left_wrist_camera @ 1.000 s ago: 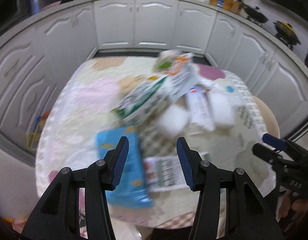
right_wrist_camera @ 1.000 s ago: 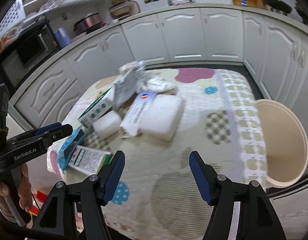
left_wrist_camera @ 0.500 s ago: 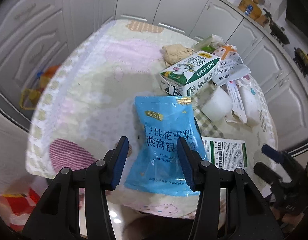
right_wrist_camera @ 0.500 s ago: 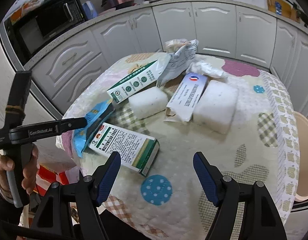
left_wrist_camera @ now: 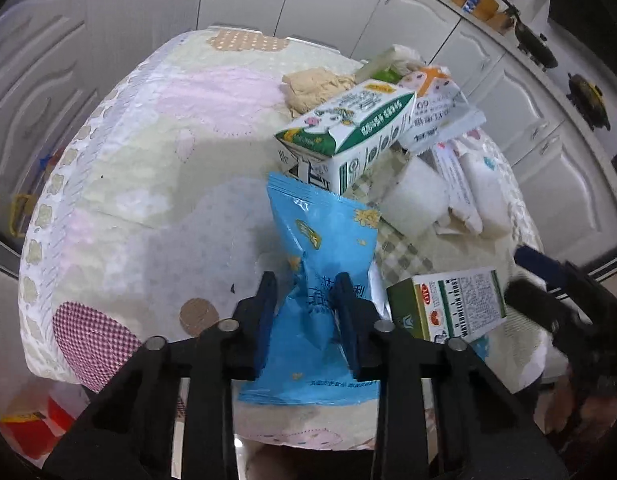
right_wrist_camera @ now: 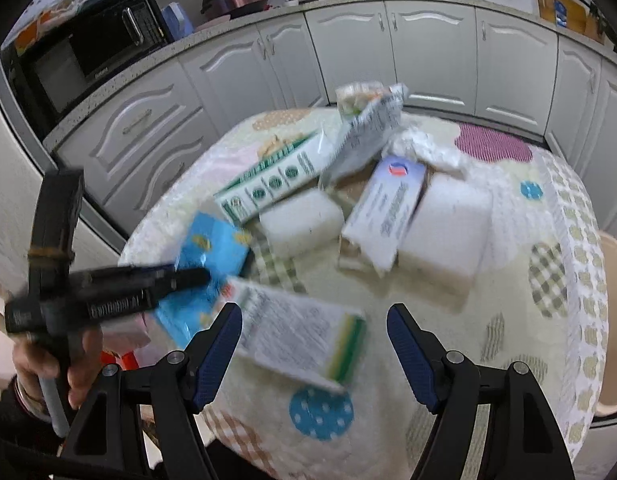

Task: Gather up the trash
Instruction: 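Lift the blue snack bag with the left gripper while the right gripper grasps the white sponge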

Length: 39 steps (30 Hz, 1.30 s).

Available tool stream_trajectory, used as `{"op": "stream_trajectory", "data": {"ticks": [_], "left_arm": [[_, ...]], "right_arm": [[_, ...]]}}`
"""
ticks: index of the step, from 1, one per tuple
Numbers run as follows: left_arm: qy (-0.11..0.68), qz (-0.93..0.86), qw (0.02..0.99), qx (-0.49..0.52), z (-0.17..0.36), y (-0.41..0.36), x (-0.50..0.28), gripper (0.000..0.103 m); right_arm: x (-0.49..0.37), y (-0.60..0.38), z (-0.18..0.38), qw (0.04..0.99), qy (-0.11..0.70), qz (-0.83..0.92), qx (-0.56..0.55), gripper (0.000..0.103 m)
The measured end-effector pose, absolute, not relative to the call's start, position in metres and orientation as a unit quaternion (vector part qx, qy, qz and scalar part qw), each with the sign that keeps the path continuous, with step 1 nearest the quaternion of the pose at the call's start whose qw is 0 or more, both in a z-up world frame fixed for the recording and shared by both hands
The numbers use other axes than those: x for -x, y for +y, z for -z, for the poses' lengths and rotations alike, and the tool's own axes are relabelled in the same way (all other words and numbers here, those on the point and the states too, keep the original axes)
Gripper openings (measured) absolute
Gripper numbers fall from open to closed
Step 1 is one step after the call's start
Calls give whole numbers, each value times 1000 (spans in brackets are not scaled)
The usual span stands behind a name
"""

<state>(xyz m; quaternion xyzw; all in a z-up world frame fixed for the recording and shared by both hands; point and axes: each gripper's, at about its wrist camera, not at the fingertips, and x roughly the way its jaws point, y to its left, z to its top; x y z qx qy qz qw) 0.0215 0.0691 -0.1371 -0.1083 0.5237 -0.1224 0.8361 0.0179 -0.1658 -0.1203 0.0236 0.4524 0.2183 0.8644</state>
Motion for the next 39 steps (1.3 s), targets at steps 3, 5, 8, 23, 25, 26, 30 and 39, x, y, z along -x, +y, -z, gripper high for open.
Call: {"op": "stream_trajectory", "data": {"ticks": [3,5,8,23,25,26,30,39], "left_arm": [[516,114,842,111,131,80,-23,25],[512,111,845,109,128,86,-23,25],[508,106,848,110,124,92,-23,25],[515,80,848,97,134,93,-26,29],[520,86,843,105,137,93,-27,43],[526,87,839,110,140,93,-28,51],[523,83,844,79,143,83,-25,51],[496,94,861,70,113,85,-12,23]], "right_arm": [[-35,-150,116,868,443,-225,-7,73],[-46,-138,115,870,435,-230,9,75],[-61,-122,120,867,437,-235,39,79],[-78,-123,147,854,455,-251,45,49],[-73,-127,140,856,449,-255,33,48],[-69,-130,135,858,443,-259,25,48],[-53,-134,120,863,425,-272,18,48],[-27,-148,99,874,403,-272,2,48]]}}
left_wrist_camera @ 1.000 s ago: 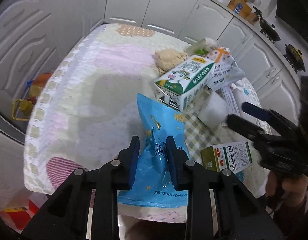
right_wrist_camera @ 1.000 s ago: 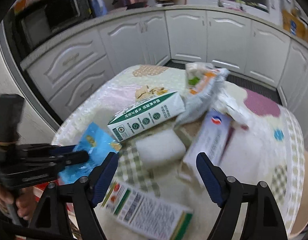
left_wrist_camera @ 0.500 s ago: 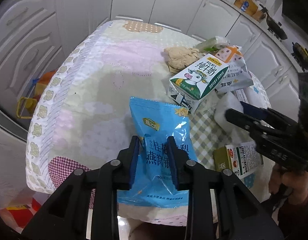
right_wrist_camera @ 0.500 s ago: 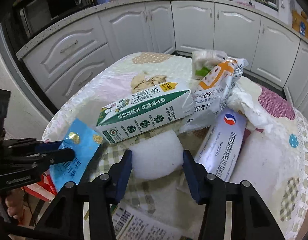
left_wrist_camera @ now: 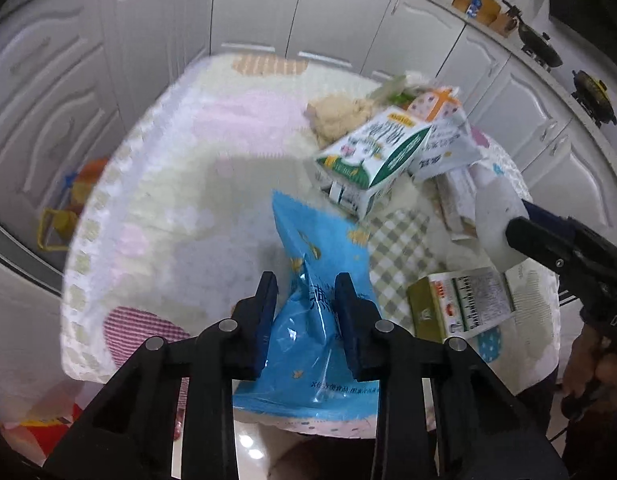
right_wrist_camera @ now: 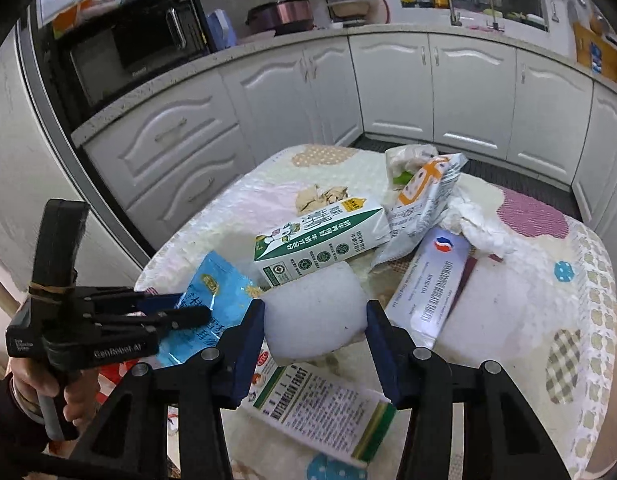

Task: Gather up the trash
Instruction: 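Lift the blue snack bag with the left gripper while the right gripper grasps the white sponge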

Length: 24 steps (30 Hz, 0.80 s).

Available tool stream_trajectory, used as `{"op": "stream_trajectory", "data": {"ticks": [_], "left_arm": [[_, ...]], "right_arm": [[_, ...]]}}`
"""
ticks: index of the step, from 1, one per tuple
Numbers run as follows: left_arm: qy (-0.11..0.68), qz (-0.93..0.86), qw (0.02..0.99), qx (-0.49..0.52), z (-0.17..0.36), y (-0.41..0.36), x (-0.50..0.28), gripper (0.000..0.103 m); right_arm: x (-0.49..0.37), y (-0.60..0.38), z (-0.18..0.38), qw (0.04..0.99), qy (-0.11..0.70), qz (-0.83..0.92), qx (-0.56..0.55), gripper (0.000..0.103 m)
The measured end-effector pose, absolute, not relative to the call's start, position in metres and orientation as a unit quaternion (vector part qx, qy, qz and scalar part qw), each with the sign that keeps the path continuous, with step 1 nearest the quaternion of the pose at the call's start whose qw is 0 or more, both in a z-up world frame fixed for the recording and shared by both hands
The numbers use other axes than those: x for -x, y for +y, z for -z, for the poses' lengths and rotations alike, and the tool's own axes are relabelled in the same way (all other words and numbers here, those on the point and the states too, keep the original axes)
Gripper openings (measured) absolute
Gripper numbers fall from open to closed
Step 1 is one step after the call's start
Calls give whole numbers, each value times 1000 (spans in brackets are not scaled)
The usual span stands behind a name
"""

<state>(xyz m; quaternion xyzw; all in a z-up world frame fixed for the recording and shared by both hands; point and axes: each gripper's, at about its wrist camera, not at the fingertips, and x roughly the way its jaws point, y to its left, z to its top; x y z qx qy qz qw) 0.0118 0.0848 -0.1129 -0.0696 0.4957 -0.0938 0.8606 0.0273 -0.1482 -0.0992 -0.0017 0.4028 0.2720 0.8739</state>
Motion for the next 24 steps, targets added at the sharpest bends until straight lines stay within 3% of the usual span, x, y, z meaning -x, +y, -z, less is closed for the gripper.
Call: {"op": "stream_trajectory", "data": {"ticks": [17,20,24], "left_arm": [[427,146,892,35,39,19,-7,19],[418,162,893,24,32,-6,-12,10],[420,187,888,18,31,-41,-24,10]], "right_arm": [[1,-215,64,908,359,-215,-22,49],[4,-234,60,914,355,-195,-26,48],[8,-264,57,921,352,-163,-36,49]]}}
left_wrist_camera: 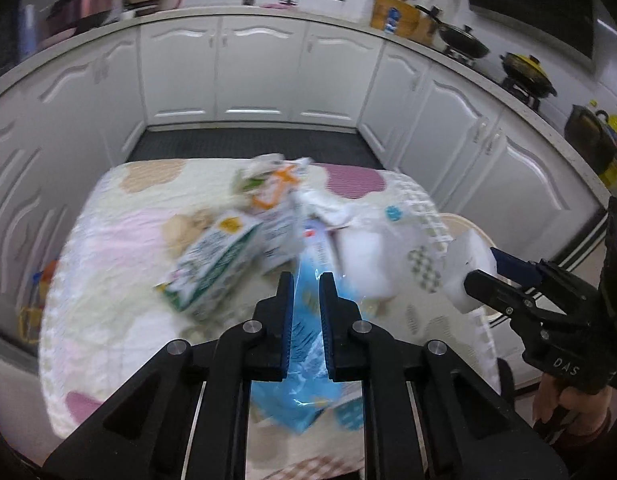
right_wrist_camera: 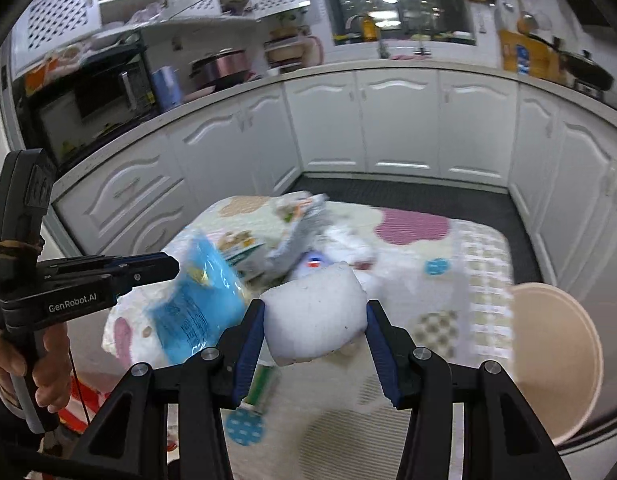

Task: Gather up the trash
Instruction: 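Lift the blue snack bag with the left gripper while the right gripper grasps the white sponge, then carry the blue bag and white sponge over the beige bin and release both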

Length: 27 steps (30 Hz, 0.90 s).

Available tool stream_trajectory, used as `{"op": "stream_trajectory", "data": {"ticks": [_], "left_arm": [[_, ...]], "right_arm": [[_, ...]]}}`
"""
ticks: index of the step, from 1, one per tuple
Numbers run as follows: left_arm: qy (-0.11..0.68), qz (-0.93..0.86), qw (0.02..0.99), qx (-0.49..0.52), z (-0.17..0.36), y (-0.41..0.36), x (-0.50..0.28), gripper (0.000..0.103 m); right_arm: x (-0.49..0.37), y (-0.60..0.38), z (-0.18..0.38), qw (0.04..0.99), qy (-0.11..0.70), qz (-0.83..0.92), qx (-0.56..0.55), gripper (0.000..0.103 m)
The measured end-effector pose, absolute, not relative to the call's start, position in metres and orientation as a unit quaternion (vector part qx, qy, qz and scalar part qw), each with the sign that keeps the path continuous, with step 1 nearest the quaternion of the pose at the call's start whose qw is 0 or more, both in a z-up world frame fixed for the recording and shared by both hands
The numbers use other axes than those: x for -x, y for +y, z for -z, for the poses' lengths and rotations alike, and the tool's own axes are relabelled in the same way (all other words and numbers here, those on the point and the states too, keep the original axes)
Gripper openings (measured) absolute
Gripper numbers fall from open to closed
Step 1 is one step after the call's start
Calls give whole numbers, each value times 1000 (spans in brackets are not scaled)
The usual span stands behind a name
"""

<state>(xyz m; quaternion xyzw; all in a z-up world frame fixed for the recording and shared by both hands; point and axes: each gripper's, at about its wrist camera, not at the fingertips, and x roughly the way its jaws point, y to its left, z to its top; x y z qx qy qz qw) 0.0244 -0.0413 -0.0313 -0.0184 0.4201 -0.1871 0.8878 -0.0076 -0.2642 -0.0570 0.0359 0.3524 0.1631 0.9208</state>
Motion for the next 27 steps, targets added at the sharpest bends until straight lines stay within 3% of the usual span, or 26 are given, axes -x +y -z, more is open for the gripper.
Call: {"op": "stream_trajectory", "data": {"ticks": [10,12,14,15,27], "left_arm": [[455,214,863,51,45,-48,-42,12],[467,207,857,62,51,-34,-44,27],[472,194,858,62,55,-25,-41,55],[476,188,856,62,59,-20,-39,58],[536,166,820,114,117,10,-35,59]], "right_arm": [[14,-311,69,918,368,-128,-68,49],[13,-312,73,916,372,-131,-74,49],[11,-310,76,914,375,-135,-76,49],[10,-308,77,913,377,-138,-76,49],[5,-283,87,905,390,-159,-63,51]]}}
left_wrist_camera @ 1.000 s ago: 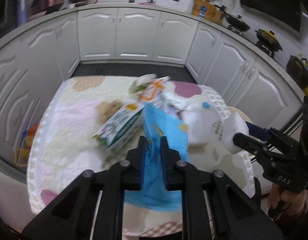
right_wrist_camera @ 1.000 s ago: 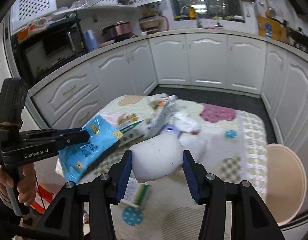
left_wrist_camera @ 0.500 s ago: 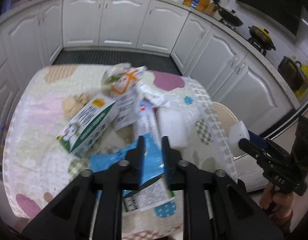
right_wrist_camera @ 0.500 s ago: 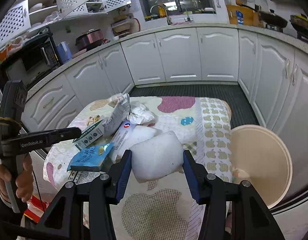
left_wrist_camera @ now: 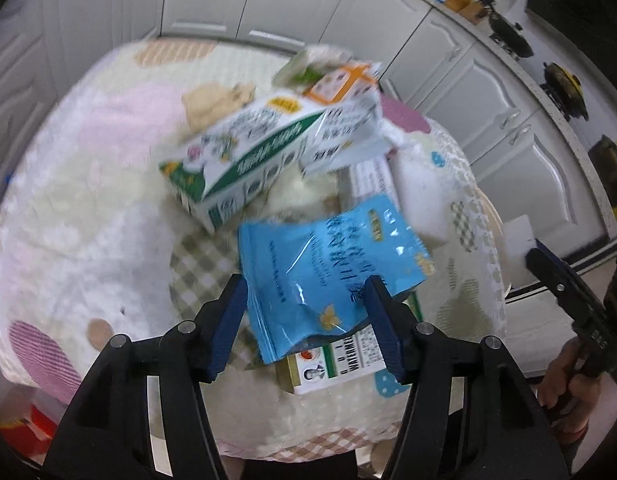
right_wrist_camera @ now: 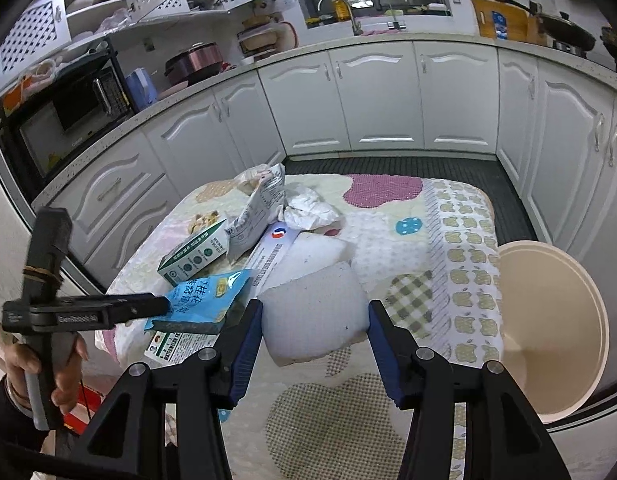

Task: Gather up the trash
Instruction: 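Carry the blue bag and white sponge over the beige bin and release both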

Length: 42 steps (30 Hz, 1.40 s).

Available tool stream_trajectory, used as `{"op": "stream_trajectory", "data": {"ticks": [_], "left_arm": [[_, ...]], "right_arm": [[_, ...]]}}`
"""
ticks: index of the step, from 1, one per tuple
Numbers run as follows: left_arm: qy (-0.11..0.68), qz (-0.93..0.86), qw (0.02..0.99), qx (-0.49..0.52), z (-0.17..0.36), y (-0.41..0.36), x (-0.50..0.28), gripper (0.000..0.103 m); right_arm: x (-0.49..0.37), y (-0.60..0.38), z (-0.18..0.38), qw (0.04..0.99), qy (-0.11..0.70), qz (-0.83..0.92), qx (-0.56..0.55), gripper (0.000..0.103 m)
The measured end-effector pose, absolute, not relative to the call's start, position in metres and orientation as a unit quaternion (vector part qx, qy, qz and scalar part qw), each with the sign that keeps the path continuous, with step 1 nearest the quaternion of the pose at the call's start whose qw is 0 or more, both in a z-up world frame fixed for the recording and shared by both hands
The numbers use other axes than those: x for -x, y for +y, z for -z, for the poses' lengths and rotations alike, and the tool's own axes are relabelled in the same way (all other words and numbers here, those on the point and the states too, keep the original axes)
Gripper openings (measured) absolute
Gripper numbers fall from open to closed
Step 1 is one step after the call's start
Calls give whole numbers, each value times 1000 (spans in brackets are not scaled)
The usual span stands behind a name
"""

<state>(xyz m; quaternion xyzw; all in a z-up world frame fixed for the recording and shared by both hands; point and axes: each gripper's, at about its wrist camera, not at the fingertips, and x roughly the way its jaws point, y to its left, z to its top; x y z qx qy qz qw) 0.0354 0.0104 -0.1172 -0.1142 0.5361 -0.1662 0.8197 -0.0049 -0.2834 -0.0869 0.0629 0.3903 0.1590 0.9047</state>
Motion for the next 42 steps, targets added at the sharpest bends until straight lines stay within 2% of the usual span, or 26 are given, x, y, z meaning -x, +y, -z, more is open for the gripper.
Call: {"op": "stream_trajectory", "data": {"ticks": [8,13,15,16,17,18,19,22,33,42], "left_arm": [[546,182,794,195,140,11,-49,63],[535,179,801,201,138,3,-52,62],[531,179,803,203,138,-1,-51,52],[529,180,804,203,137,-2,-50,35],[530,181,804,202,136,-3,-50,27],[528,182,805,201,135,-3,-49,26],[523,182,808,201,132,-3,-48,18],[504,181,822,191,118,1,-40,13],[458,233,849,128,56,-33,-21,12],[452,280,843,77,51,-116,-25,12]], "right_arm": [[3,-281,90,902,397,-158,-64,51],[3,-279,91,901,397,-160,-63,51],[3,-280,91,901,398,-159,-64,51],[2,-280,91,901,398,-159,-65,51],[3,-281,91,901,398,-158,-66,51],[3,-281,92,902,398,-157,-66,51],[3,-282,92,902,398,-157,-66,51],[3,-285,93,902,397,-155,-68,51],[7,-308,85,911,382,-135,-76,51],[13,-364,83,919,378,-65,-90,51]]}}
